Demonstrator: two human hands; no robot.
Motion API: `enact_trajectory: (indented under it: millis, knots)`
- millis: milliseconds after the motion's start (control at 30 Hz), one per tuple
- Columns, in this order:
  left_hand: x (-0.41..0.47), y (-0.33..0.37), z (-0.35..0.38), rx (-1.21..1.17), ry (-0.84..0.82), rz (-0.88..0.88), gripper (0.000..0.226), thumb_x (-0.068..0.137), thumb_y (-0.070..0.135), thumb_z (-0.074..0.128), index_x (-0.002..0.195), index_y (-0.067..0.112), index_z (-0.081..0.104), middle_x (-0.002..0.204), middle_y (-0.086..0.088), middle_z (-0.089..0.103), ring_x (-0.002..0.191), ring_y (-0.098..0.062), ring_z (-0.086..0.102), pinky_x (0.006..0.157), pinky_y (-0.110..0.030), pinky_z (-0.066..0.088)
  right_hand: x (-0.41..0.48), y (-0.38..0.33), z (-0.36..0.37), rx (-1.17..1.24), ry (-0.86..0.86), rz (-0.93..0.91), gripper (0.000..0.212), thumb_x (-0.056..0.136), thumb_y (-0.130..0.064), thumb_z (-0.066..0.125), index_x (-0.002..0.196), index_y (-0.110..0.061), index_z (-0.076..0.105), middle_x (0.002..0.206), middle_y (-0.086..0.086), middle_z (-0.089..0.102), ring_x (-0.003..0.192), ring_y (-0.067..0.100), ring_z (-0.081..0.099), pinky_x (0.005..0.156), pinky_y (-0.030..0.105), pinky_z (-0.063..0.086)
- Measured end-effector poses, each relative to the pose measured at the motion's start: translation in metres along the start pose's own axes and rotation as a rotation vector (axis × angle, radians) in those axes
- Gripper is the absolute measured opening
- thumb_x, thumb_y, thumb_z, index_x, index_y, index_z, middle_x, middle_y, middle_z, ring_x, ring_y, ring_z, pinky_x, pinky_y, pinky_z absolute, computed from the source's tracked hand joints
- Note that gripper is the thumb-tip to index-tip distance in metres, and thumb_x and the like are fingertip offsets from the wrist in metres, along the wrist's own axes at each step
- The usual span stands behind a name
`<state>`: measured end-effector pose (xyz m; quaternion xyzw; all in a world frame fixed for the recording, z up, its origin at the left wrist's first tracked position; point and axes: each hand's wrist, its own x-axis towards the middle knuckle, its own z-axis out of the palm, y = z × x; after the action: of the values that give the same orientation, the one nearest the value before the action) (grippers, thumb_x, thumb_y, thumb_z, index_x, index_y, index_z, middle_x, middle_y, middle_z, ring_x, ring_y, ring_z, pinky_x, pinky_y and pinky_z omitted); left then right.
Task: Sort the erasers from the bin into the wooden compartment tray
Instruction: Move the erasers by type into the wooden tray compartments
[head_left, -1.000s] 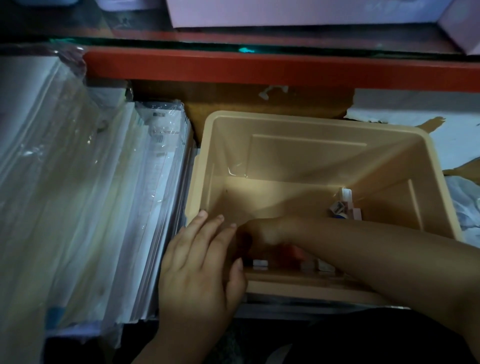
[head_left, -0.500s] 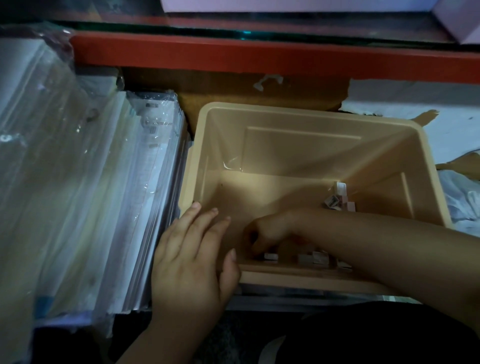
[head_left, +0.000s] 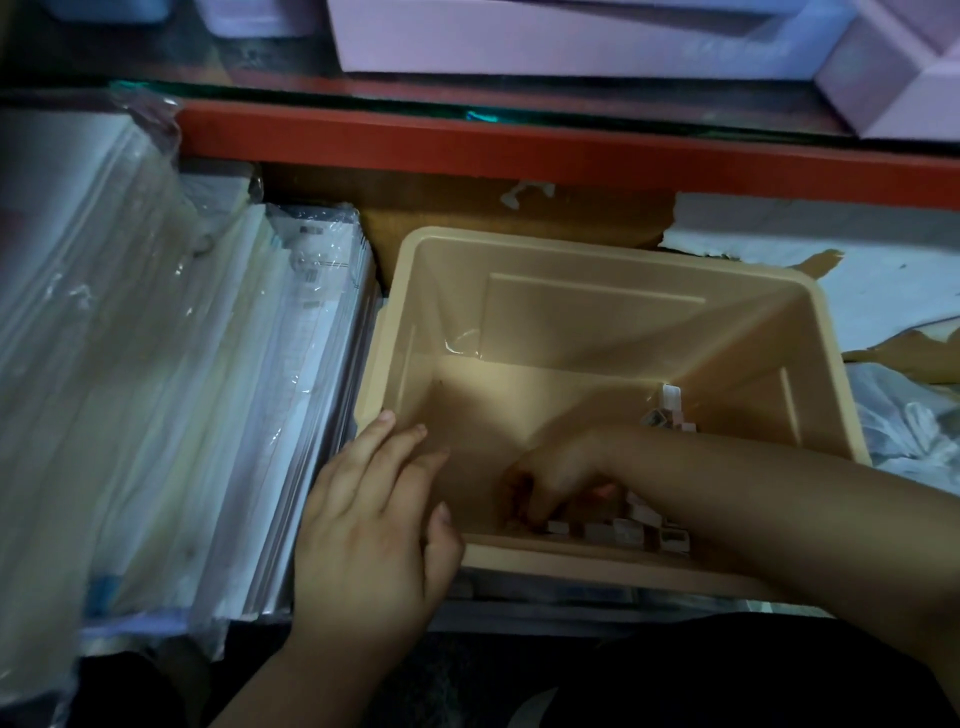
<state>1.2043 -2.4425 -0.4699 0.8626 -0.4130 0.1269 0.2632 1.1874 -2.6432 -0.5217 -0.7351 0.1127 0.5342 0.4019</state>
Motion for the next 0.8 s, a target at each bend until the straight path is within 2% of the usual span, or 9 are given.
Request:
enact_trajectory:
  millis: [67,133,200,300,467,567,633,733,800]
  knots:
    - [0.0,0.0,0.0,0.0,-0.001,0.004,0.04,0.078,0.022,0.039,0.094,0.002,0.069,0.105,-0.014,0.066,0.116,-0.024,0.044,0.097,-0.036,0.032,-0.01,0.004,-0.004,0.03,-0.022,0.012,0.033,0.086,0.001,0.052,0.119,-0.004,0.051,0.082,-0.003,0.051,0.072,0.007,0.048,0.066,0.022,0.044]
    - [0.0,0.0,-0.001,-0.001,-0.003,0.006,0.04,0.078,0.023,0.04,0.095,0.002,0.069,0.104,-0.014,0.066,0.116,-0.025,0.043,0.096,-0.037,0.033,-0.016,0.008,-0.004,0.02,0.014,0.006,0.021,0.084,0.0,0.056,0.102,-0.011,0.057,0.08,-0.004,0.051,0.071,0.007,0.049,0.065,0.022,0.044]
    - [0.0,0.001,0.0,0.004,-0.005,0.012,0.04,0.079,0.023,0.039,0.097,0.002,0.068,0.104,-0.014,0.066,0.116,-0.025,0.043,0.096,-0.038,0.035,-0.018,0.01,0.0,0.022,0.068,-0.008,0.02,0.082,0.001,0.059,0.088,-0.017,0.056,0.081,-0.004,0.051,0.072,0.008,0.049,0.065,0.022,0.043]
    - [0.0,0.001,0.001,0.005,-0.006,0.012,0.041,0.079,0.023,0.039,0.098,0.002,0.068,0.104,-0.014,0.066,0.117,-0.025,0.043,0.095,-0.041,0.035,-0.023,0.01,0.003,0.008,0.115,-0.008,0.027,0.082,0.0,0.059,0.105,-0.013,0.055,0.087,-0.002,0.052,0.079,0.01,0.049,0.066,0.022,0.042]
    - [-0.001,-0.001,0.001,0.016,-0.016,0.023,0.042,0.079,0.025,0.039,0.1,0.003,0.068,0.105,-0.014,0.066,0.117,-0.024,0.043,0.094,-0.043,0.035,-0.061,0.001,-0.007,0.243,0.153,-0.041,0.026,0.083,0.004,0.052,0.085,-0.022,0.053,0.091,0.0,0.05,0.074,0.012,0.049,0.061,0.024,0.042]
    - [-0.002,0.0,0.0,0.063,-0.029,0.037,0.042,0.08,0.027,0.038,0.099,0.004,0.067,0.105,-0.014,0.066,0.115,-0.024,0.042,0.095,-0.042,0.032,-0.105,-0.004,-0.011,0.4,0.168,-0.157,0.024,0.081,0.007,0.053,0.087,-0.016,0.053,0.089,0.008,0.054,0.073,0.019,0.055,0.066,0.028,0.048]
    - [-0.001,0.002,-0.003,0.088,-0.041,0.03,0.044,0.084,0.033,0.036,0.099,0.005,0.067,0.106,-0.015,0.066,0.114,-0.023,0.041,0.096,-0.041,0.029,-0.135,-0.011,-0.004,0.448,0.245,-0.24,0.024,0.082,0.009,0.05,0.088,-0.014,0.052,0.085,0.008,0.055,0.066,0.013,0.059,0.062,0.024,0.05]
    - [-0.001,0.013,-0.022,0.031,-0.069,0.039,0.062,0.096,0.048,0.017,0.101,0.008,0.064,0.109,-0.014,0.065,0.112,-0.023,0.04,0.096,-0.037,0.028,-0.174,-0.026,0.014,0.529,0.395,-0.35,0.027,0.085,0.016,0.039,0.086,-0.009,0.048,0.083,0.008,0.054,0.053,0.004,0.061,0.051,0.016,0.049]
    - [-0.007,0.026,-0.043,-0.06,-0.003,0.11,0.055,0.096,0.05,0.014,0.105,0.015,0.056,0.113,-0.009,0.063,0.11,-0.021,0.042,0.095,-0.032,0.03,-0.194,-0.041,0.026,0.613,0.469,-0.442,0.027,0.085,0.017,0.036,0.085,-0.007,0.048,0.08,0.011,0.056,0.051,0.006,0.062,0.048,0.017,0.049]
